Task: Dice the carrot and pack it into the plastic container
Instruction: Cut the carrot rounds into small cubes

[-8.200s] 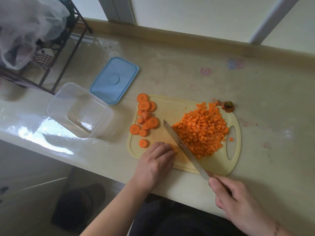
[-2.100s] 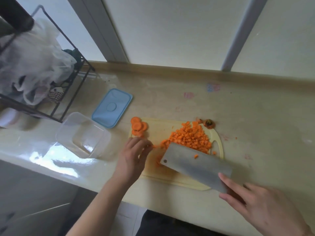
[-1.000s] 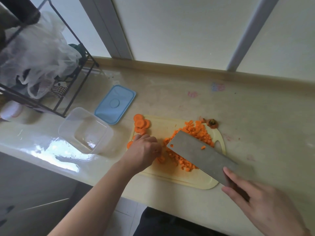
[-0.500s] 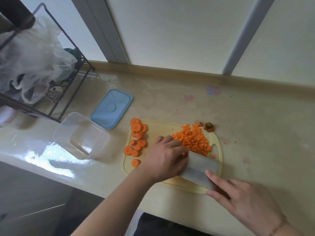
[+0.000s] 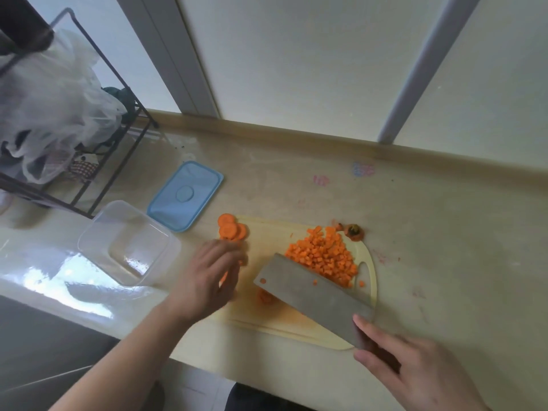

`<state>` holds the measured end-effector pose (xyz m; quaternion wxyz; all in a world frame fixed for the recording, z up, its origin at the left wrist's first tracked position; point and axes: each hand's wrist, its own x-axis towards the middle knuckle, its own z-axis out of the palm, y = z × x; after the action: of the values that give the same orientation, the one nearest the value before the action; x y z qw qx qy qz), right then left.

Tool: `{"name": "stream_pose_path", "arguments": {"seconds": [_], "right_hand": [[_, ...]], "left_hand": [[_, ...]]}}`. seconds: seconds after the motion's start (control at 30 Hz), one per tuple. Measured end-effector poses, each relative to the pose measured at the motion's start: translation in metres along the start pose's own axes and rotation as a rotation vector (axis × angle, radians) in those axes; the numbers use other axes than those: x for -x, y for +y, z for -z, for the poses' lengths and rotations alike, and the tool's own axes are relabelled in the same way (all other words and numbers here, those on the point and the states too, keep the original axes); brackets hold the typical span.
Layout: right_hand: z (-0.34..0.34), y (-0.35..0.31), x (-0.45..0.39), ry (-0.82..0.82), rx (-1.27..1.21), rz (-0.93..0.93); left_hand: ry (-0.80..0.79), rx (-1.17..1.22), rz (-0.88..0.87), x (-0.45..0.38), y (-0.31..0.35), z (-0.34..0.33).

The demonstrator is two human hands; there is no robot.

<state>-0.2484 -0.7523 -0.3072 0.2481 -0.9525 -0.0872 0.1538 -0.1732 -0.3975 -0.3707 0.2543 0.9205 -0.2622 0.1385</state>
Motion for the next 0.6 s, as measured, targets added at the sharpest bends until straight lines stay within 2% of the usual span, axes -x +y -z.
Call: {"name": "stream_pose_path", "arguments": {"seconds": [0.1, 0.17, 0.3, 0.6], "right_hand": [[0.004, -0.004, 0.003, -0.05, -0.123, -0.083], [0.006, -0.007, 0.002, -0.058, -0.141, -0.103], [0.01, -0.013, -0.002, -0.076, -0.129, -0.111], [0.007, -0.016, -0.008, -0.104, -0.121, -0.15]], "left_hand": [[-0.288, -0.072, -0.189, 0.024, -0.007, -0.005], [-0.375, -0.086, -0.241, 0.028, -0.007, -0.012], [-0.372, -0.077, -0.31, 0.027, -0.008, -0.022], [-0.353, -0.066, -0.322, 0.016, -0.004, -0.031]]}}
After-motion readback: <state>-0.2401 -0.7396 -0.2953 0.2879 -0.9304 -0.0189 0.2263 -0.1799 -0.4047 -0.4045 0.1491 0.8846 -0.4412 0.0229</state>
